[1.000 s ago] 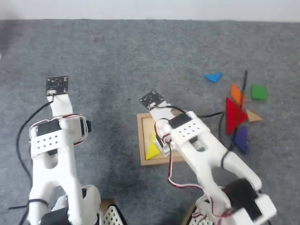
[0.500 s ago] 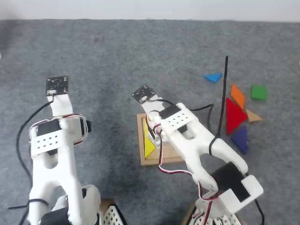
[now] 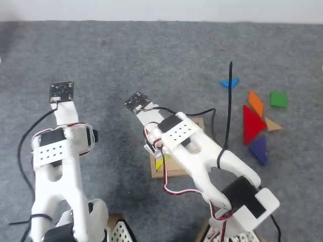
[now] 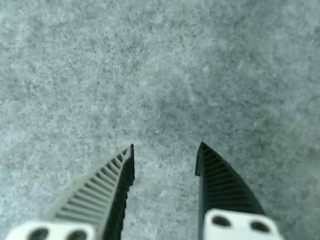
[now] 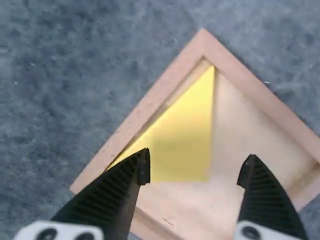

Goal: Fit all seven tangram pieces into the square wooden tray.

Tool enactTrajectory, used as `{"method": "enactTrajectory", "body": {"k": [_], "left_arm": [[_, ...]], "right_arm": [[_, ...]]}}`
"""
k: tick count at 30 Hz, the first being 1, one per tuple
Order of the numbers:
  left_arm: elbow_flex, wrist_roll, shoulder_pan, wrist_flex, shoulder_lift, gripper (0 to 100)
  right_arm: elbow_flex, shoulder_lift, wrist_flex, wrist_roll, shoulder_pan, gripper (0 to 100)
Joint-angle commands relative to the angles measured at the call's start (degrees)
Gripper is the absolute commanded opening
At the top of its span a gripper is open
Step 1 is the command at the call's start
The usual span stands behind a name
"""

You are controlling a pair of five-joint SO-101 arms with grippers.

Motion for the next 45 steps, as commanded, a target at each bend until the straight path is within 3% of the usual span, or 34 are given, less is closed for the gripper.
{"method": "enactTrajectory", "body": {"k": [1,7,18,26,39,45], "left_arm": [[-0.22,0.18,0.18,-0.88,-1.67,20],[-0.22,0.18,0.18,-0.88,-1.67,20],[-0.22,0.18,0.18,-0.88,-1.67,20],[-0.22,0.18,0.18,-0.88,-1.67,20],[-0.22,0.18,0.18,-0.88,-1.67,20],[0.4,0.18,0.18,-1.23,-1.67,20]], "right_arm": [[-2.55,-0.57,0.92,0.26,3.03,29.6],[-2.37,-0.22,0.22,0.26,11.03,29.6],[-7.82,13.23,-1.63,0.62,6.2,29.6],[-14.51,14.11,3.47,-0.18,6.55,29.6],[-3.08,-19.38,7.16,-1.67,14.9,29.6],[-0.09,-28.79,12.35,2.81,30.46,29.6]]}}
